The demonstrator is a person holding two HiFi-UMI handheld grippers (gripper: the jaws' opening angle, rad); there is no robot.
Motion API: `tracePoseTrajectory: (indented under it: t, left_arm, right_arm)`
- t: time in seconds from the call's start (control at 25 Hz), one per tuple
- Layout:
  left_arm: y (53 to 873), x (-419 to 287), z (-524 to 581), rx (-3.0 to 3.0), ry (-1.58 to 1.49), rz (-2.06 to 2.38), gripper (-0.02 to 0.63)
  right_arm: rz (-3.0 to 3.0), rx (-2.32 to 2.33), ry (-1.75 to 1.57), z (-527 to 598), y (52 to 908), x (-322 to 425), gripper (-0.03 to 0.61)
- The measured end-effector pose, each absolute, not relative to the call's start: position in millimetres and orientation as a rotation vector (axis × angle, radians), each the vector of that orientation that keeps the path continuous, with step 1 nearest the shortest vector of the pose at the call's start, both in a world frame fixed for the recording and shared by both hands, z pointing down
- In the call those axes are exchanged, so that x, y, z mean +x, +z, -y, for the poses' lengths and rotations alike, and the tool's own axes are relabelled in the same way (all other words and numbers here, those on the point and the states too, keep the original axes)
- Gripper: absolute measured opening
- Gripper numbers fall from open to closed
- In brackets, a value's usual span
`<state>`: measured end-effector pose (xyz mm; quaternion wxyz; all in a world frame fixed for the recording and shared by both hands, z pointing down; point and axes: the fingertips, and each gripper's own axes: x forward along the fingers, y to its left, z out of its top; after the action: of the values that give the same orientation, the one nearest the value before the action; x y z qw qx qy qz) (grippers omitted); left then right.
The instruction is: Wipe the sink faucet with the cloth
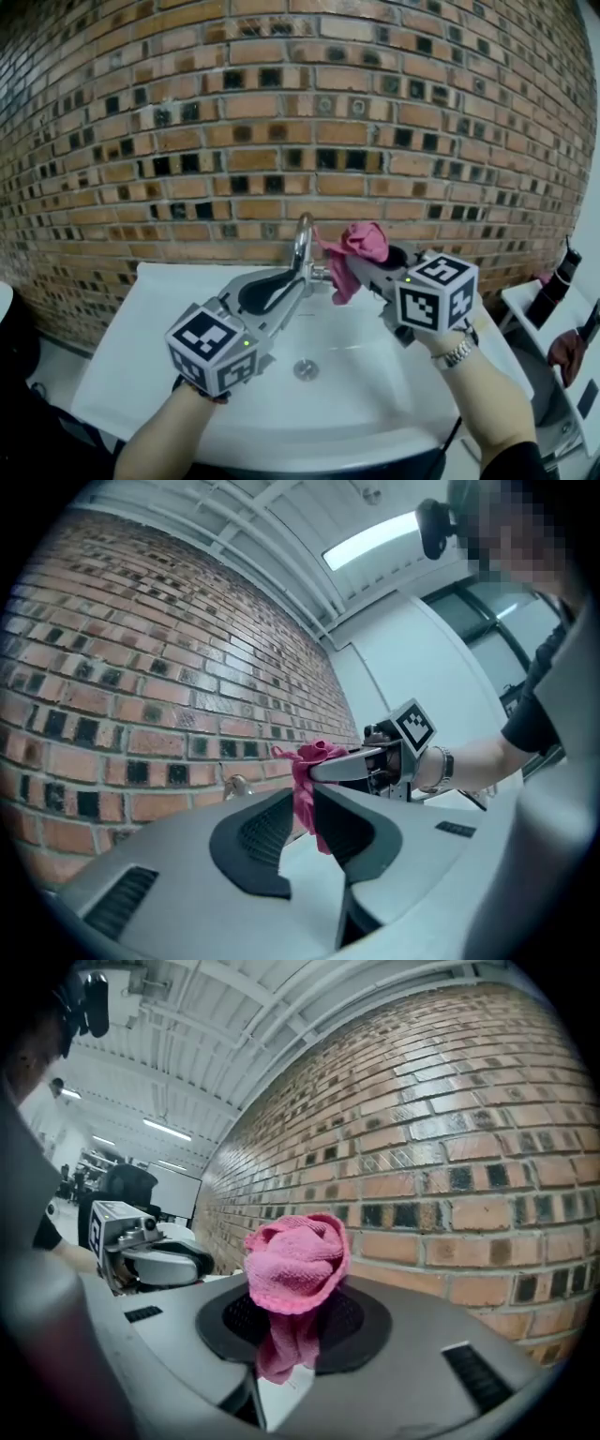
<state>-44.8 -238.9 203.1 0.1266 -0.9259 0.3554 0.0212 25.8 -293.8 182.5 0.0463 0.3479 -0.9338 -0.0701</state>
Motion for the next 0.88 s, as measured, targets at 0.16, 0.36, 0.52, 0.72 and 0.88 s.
tracePoseTrajectory:
  t: [0.16,0.36,0.52,0.72,0.88]
  left_arm:
    - [200,-31,226,-2.762,0.07,-0.902,0.187]
    - [196,-21,213,-2.823,0.096,-0.776,0.238]
    - [194,-16,200,-2.856,0.104,-0.667,0.242]
    - [194,-10,179,-2.885,0.106,-0.495,0.241]
    - [196,-9,168,-2.849,0.081,-0.437,0.217]
  right_arm:
    - [2.915,0.875,-0.209,257,176,12,0.092]
    - [2.972,0.638,-0.187,222,174,-2,0.092]
    - [3.004,0.482,-0.161,203,171,-9,0.092]
    - [3.029,0.22,-0.125,178,173,-17,0.094]
    - [3.028,0.074,-0.097,164,175,-20,0.097]
